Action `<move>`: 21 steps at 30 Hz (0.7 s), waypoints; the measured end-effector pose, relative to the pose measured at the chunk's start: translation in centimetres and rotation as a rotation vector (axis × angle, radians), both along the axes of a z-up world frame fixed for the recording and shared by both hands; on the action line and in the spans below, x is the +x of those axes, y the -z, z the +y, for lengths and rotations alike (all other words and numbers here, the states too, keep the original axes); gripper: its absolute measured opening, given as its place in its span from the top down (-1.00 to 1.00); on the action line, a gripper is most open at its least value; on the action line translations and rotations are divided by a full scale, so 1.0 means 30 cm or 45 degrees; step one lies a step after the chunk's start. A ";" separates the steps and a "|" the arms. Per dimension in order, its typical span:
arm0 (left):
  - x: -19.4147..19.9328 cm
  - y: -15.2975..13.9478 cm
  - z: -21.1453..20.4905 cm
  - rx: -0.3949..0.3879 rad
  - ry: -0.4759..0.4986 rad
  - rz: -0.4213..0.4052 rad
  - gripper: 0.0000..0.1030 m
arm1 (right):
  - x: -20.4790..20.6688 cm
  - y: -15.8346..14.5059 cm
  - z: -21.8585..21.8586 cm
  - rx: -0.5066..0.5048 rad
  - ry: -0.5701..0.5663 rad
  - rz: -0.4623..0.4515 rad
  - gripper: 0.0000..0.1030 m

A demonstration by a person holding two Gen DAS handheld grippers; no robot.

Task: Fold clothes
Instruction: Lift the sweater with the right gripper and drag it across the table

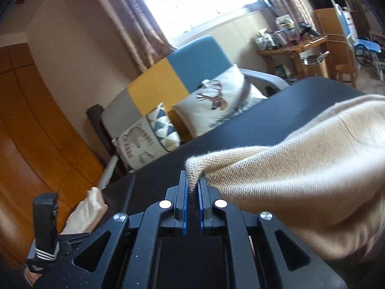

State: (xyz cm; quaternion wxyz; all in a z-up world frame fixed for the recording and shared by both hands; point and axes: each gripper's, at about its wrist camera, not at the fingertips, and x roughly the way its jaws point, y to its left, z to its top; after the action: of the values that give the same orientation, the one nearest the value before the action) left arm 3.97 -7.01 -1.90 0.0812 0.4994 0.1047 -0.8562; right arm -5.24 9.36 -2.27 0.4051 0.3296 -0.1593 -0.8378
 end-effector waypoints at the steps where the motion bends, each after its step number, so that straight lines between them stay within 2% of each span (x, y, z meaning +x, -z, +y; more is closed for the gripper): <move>1: 0.004 0.000 -0.009 0.003 -0.009 0.002 0.20 | 0.009 -0.006 -0.015 -0.013 -0.018 0.000 0.86; 9: 0.068 -0.001 -0.123 0.045 -0.123 0.046 0.20 | 0.096 -0.055 -0.177 -0.086 -0.181 0.008 0.86; 21: 0.247 0.010 -0.361 0.080 -0.375 0.080 0.20 | 0.312 -0.025 -0.488 -0.077 -0.524 -0.047 0.86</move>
State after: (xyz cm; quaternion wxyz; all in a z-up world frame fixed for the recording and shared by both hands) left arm 11.37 -17.84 -2.21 0.1869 0.4540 0.2062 -0.8464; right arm 4.12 -5.29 -1.50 0.5744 0.3581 -0.1208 -0.7261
